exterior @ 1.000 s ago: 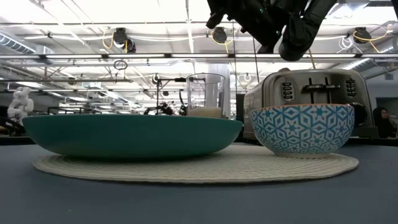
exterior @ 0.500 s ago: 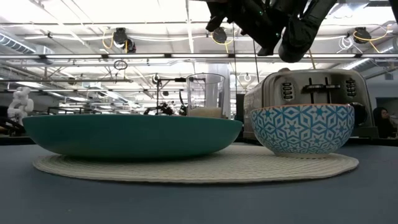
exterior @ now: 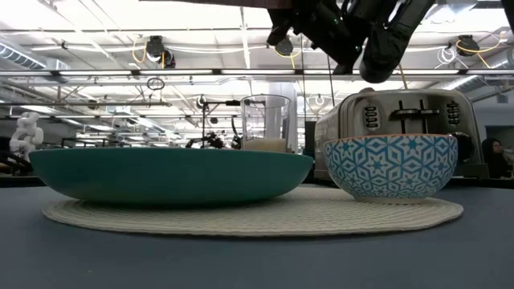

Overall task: Arrange a breakfast setting
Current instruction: Pour the cereal from the cereal box into the orange bowl

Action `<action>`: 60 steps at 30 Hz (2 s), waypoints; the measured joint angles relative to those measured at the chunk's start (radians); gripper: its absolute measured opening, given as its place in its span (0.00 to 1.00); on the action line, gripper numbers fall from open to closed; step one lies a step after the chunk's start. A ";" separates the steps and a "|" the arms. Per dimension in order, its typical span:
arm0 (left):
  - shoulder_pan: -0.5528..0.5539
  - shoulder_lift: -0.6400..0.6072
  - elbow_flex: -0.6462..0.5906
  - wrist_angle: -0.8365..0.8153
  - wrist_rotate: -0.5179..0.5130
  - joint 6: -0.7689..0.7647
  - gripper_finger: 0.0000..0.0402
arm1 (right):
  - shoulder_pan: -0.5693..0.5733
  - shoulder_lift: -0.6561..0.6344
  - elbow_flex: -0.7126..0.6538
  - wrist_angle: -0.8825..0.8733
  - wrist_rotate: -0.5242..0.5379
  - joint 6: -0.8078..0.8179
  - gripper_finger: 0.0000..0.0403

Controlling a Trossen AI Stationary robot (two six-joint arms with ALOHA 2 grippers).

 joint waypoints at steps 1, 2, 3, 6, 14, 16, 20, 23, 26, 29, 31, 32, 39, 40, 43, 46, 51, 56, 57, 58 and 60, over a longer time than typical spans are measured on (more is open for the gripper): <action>-0.005 -0.013 0.000 -0.016 0.000 -0.019 0.89 | -0.006 0.000 0.000 0.000 -0.005 0.006 0.34; -0.010 -0.027 0.000 -0.031 0.001 -0.042 0.89 | -0.013 0.000 0.000 0.000 -0.014 0.015 0.34; -0.015 -0.041 0.000 -0.040 0.002 -0.066 0.89 | -0.018 0.000 0.000 -0.001 -0.019 0.026 0.34; -0.017 -0.080 0.000 -0.047 0.005 -0.109 0.89 | -0.028 0.000 0.000 -0.002 -0.030 0.043 0.34; -0.002 -0.146 0.000 -0.004 0.032 -0.113 0.89 | -0.030 -0.001 0.000 -0.065 -0.035 0.043 0.34; 0.010 -0.159 0.000 0.013 0.032 -0.112 0.89 | -0.030 -0.001 0.000 -0.082 -0.035 0.039 0.34; 0.056 -0.174 0.000 0.015 0.034 -0.126 0.89 | -0.029 -0.001 0.000 -0.102 -0.036 0.032 0.34; 0.104 -0.175 0.000 0.030 0.051 -0.132 0.89 | -0.029 -0.001 0.000 -0.108 -0.036 0.026 0.34; 0.156 -0.176 0.000 0.067 0.122 -0.094 0.89 | -0.028 -0.001 0.000 -0.112 -0.038 0.025 0.34; 0.211 -0.175 0.000 0.100 0.205 -0.053 0.89 | -0.028 -0.001 0.000 -0.116 -0.037 0.025 0.34; 0.251 -0.175 0.000 0.115 0.259 -0.038 0.89 | -0.028 -0.001 0.000 -0.116 -0.037 0.025 0.34; 0.272 -0.175 0.000 0.119 0.286 -0.037 0.89 | -0.028 -0.001 0.000 -0.116 -0.037 0.025 0.34; 0.397 -0.175 0.000 0.119 0.453 -0.037 0.89 | -0.028 -0.001 0.001 -0.120 -0.037 0.024 0.34; 0.410 -0.175 0.000 0.118 0.481 -0.037 0.89 | -0.028 -0.001 0.001 -0.123 -0.036 0.024 0.34; 0.447 -0.168 0.000 0.118 0.543 -0.045 0.89 | -0.028 -0.001 0.002 -0.140 -0.035 0.024 0.34; 0.475 -0.157 0.000 0.116 0.587 -0.057 0.89 | -0.027 -0.002 0.002 -0.172 -0.005 0.024 0.34; 0.508 -0.135 0.000 0.110 0.627 -0.058 0.89 | -0.027 -0.002 0.002 -0.190 0.008 0.029 0.34; 0.528 -0.121 0.000 0.081 0.643 -0.065 0.89 | -0.027 -0.002 0.002 -0.197 0.008 0.050 0.34; 0.531 -0.120 0.000 0.073 0.644 -0.069 0.89 | -0.028 -0.002 0.002 -0.199 0.008 0.051 0.34; 0.531 -0.120 0.000 0.064 0.645 -0.074 0.89 | -0.028 -0.002 0.002 -0.204 0.008 0.051 0.34; 0.531 -0.119 0.000 0.048 0.659 -0.086 0.89 | -0.027 -0.002 0.002 -0.216 0.008 0.051 0.34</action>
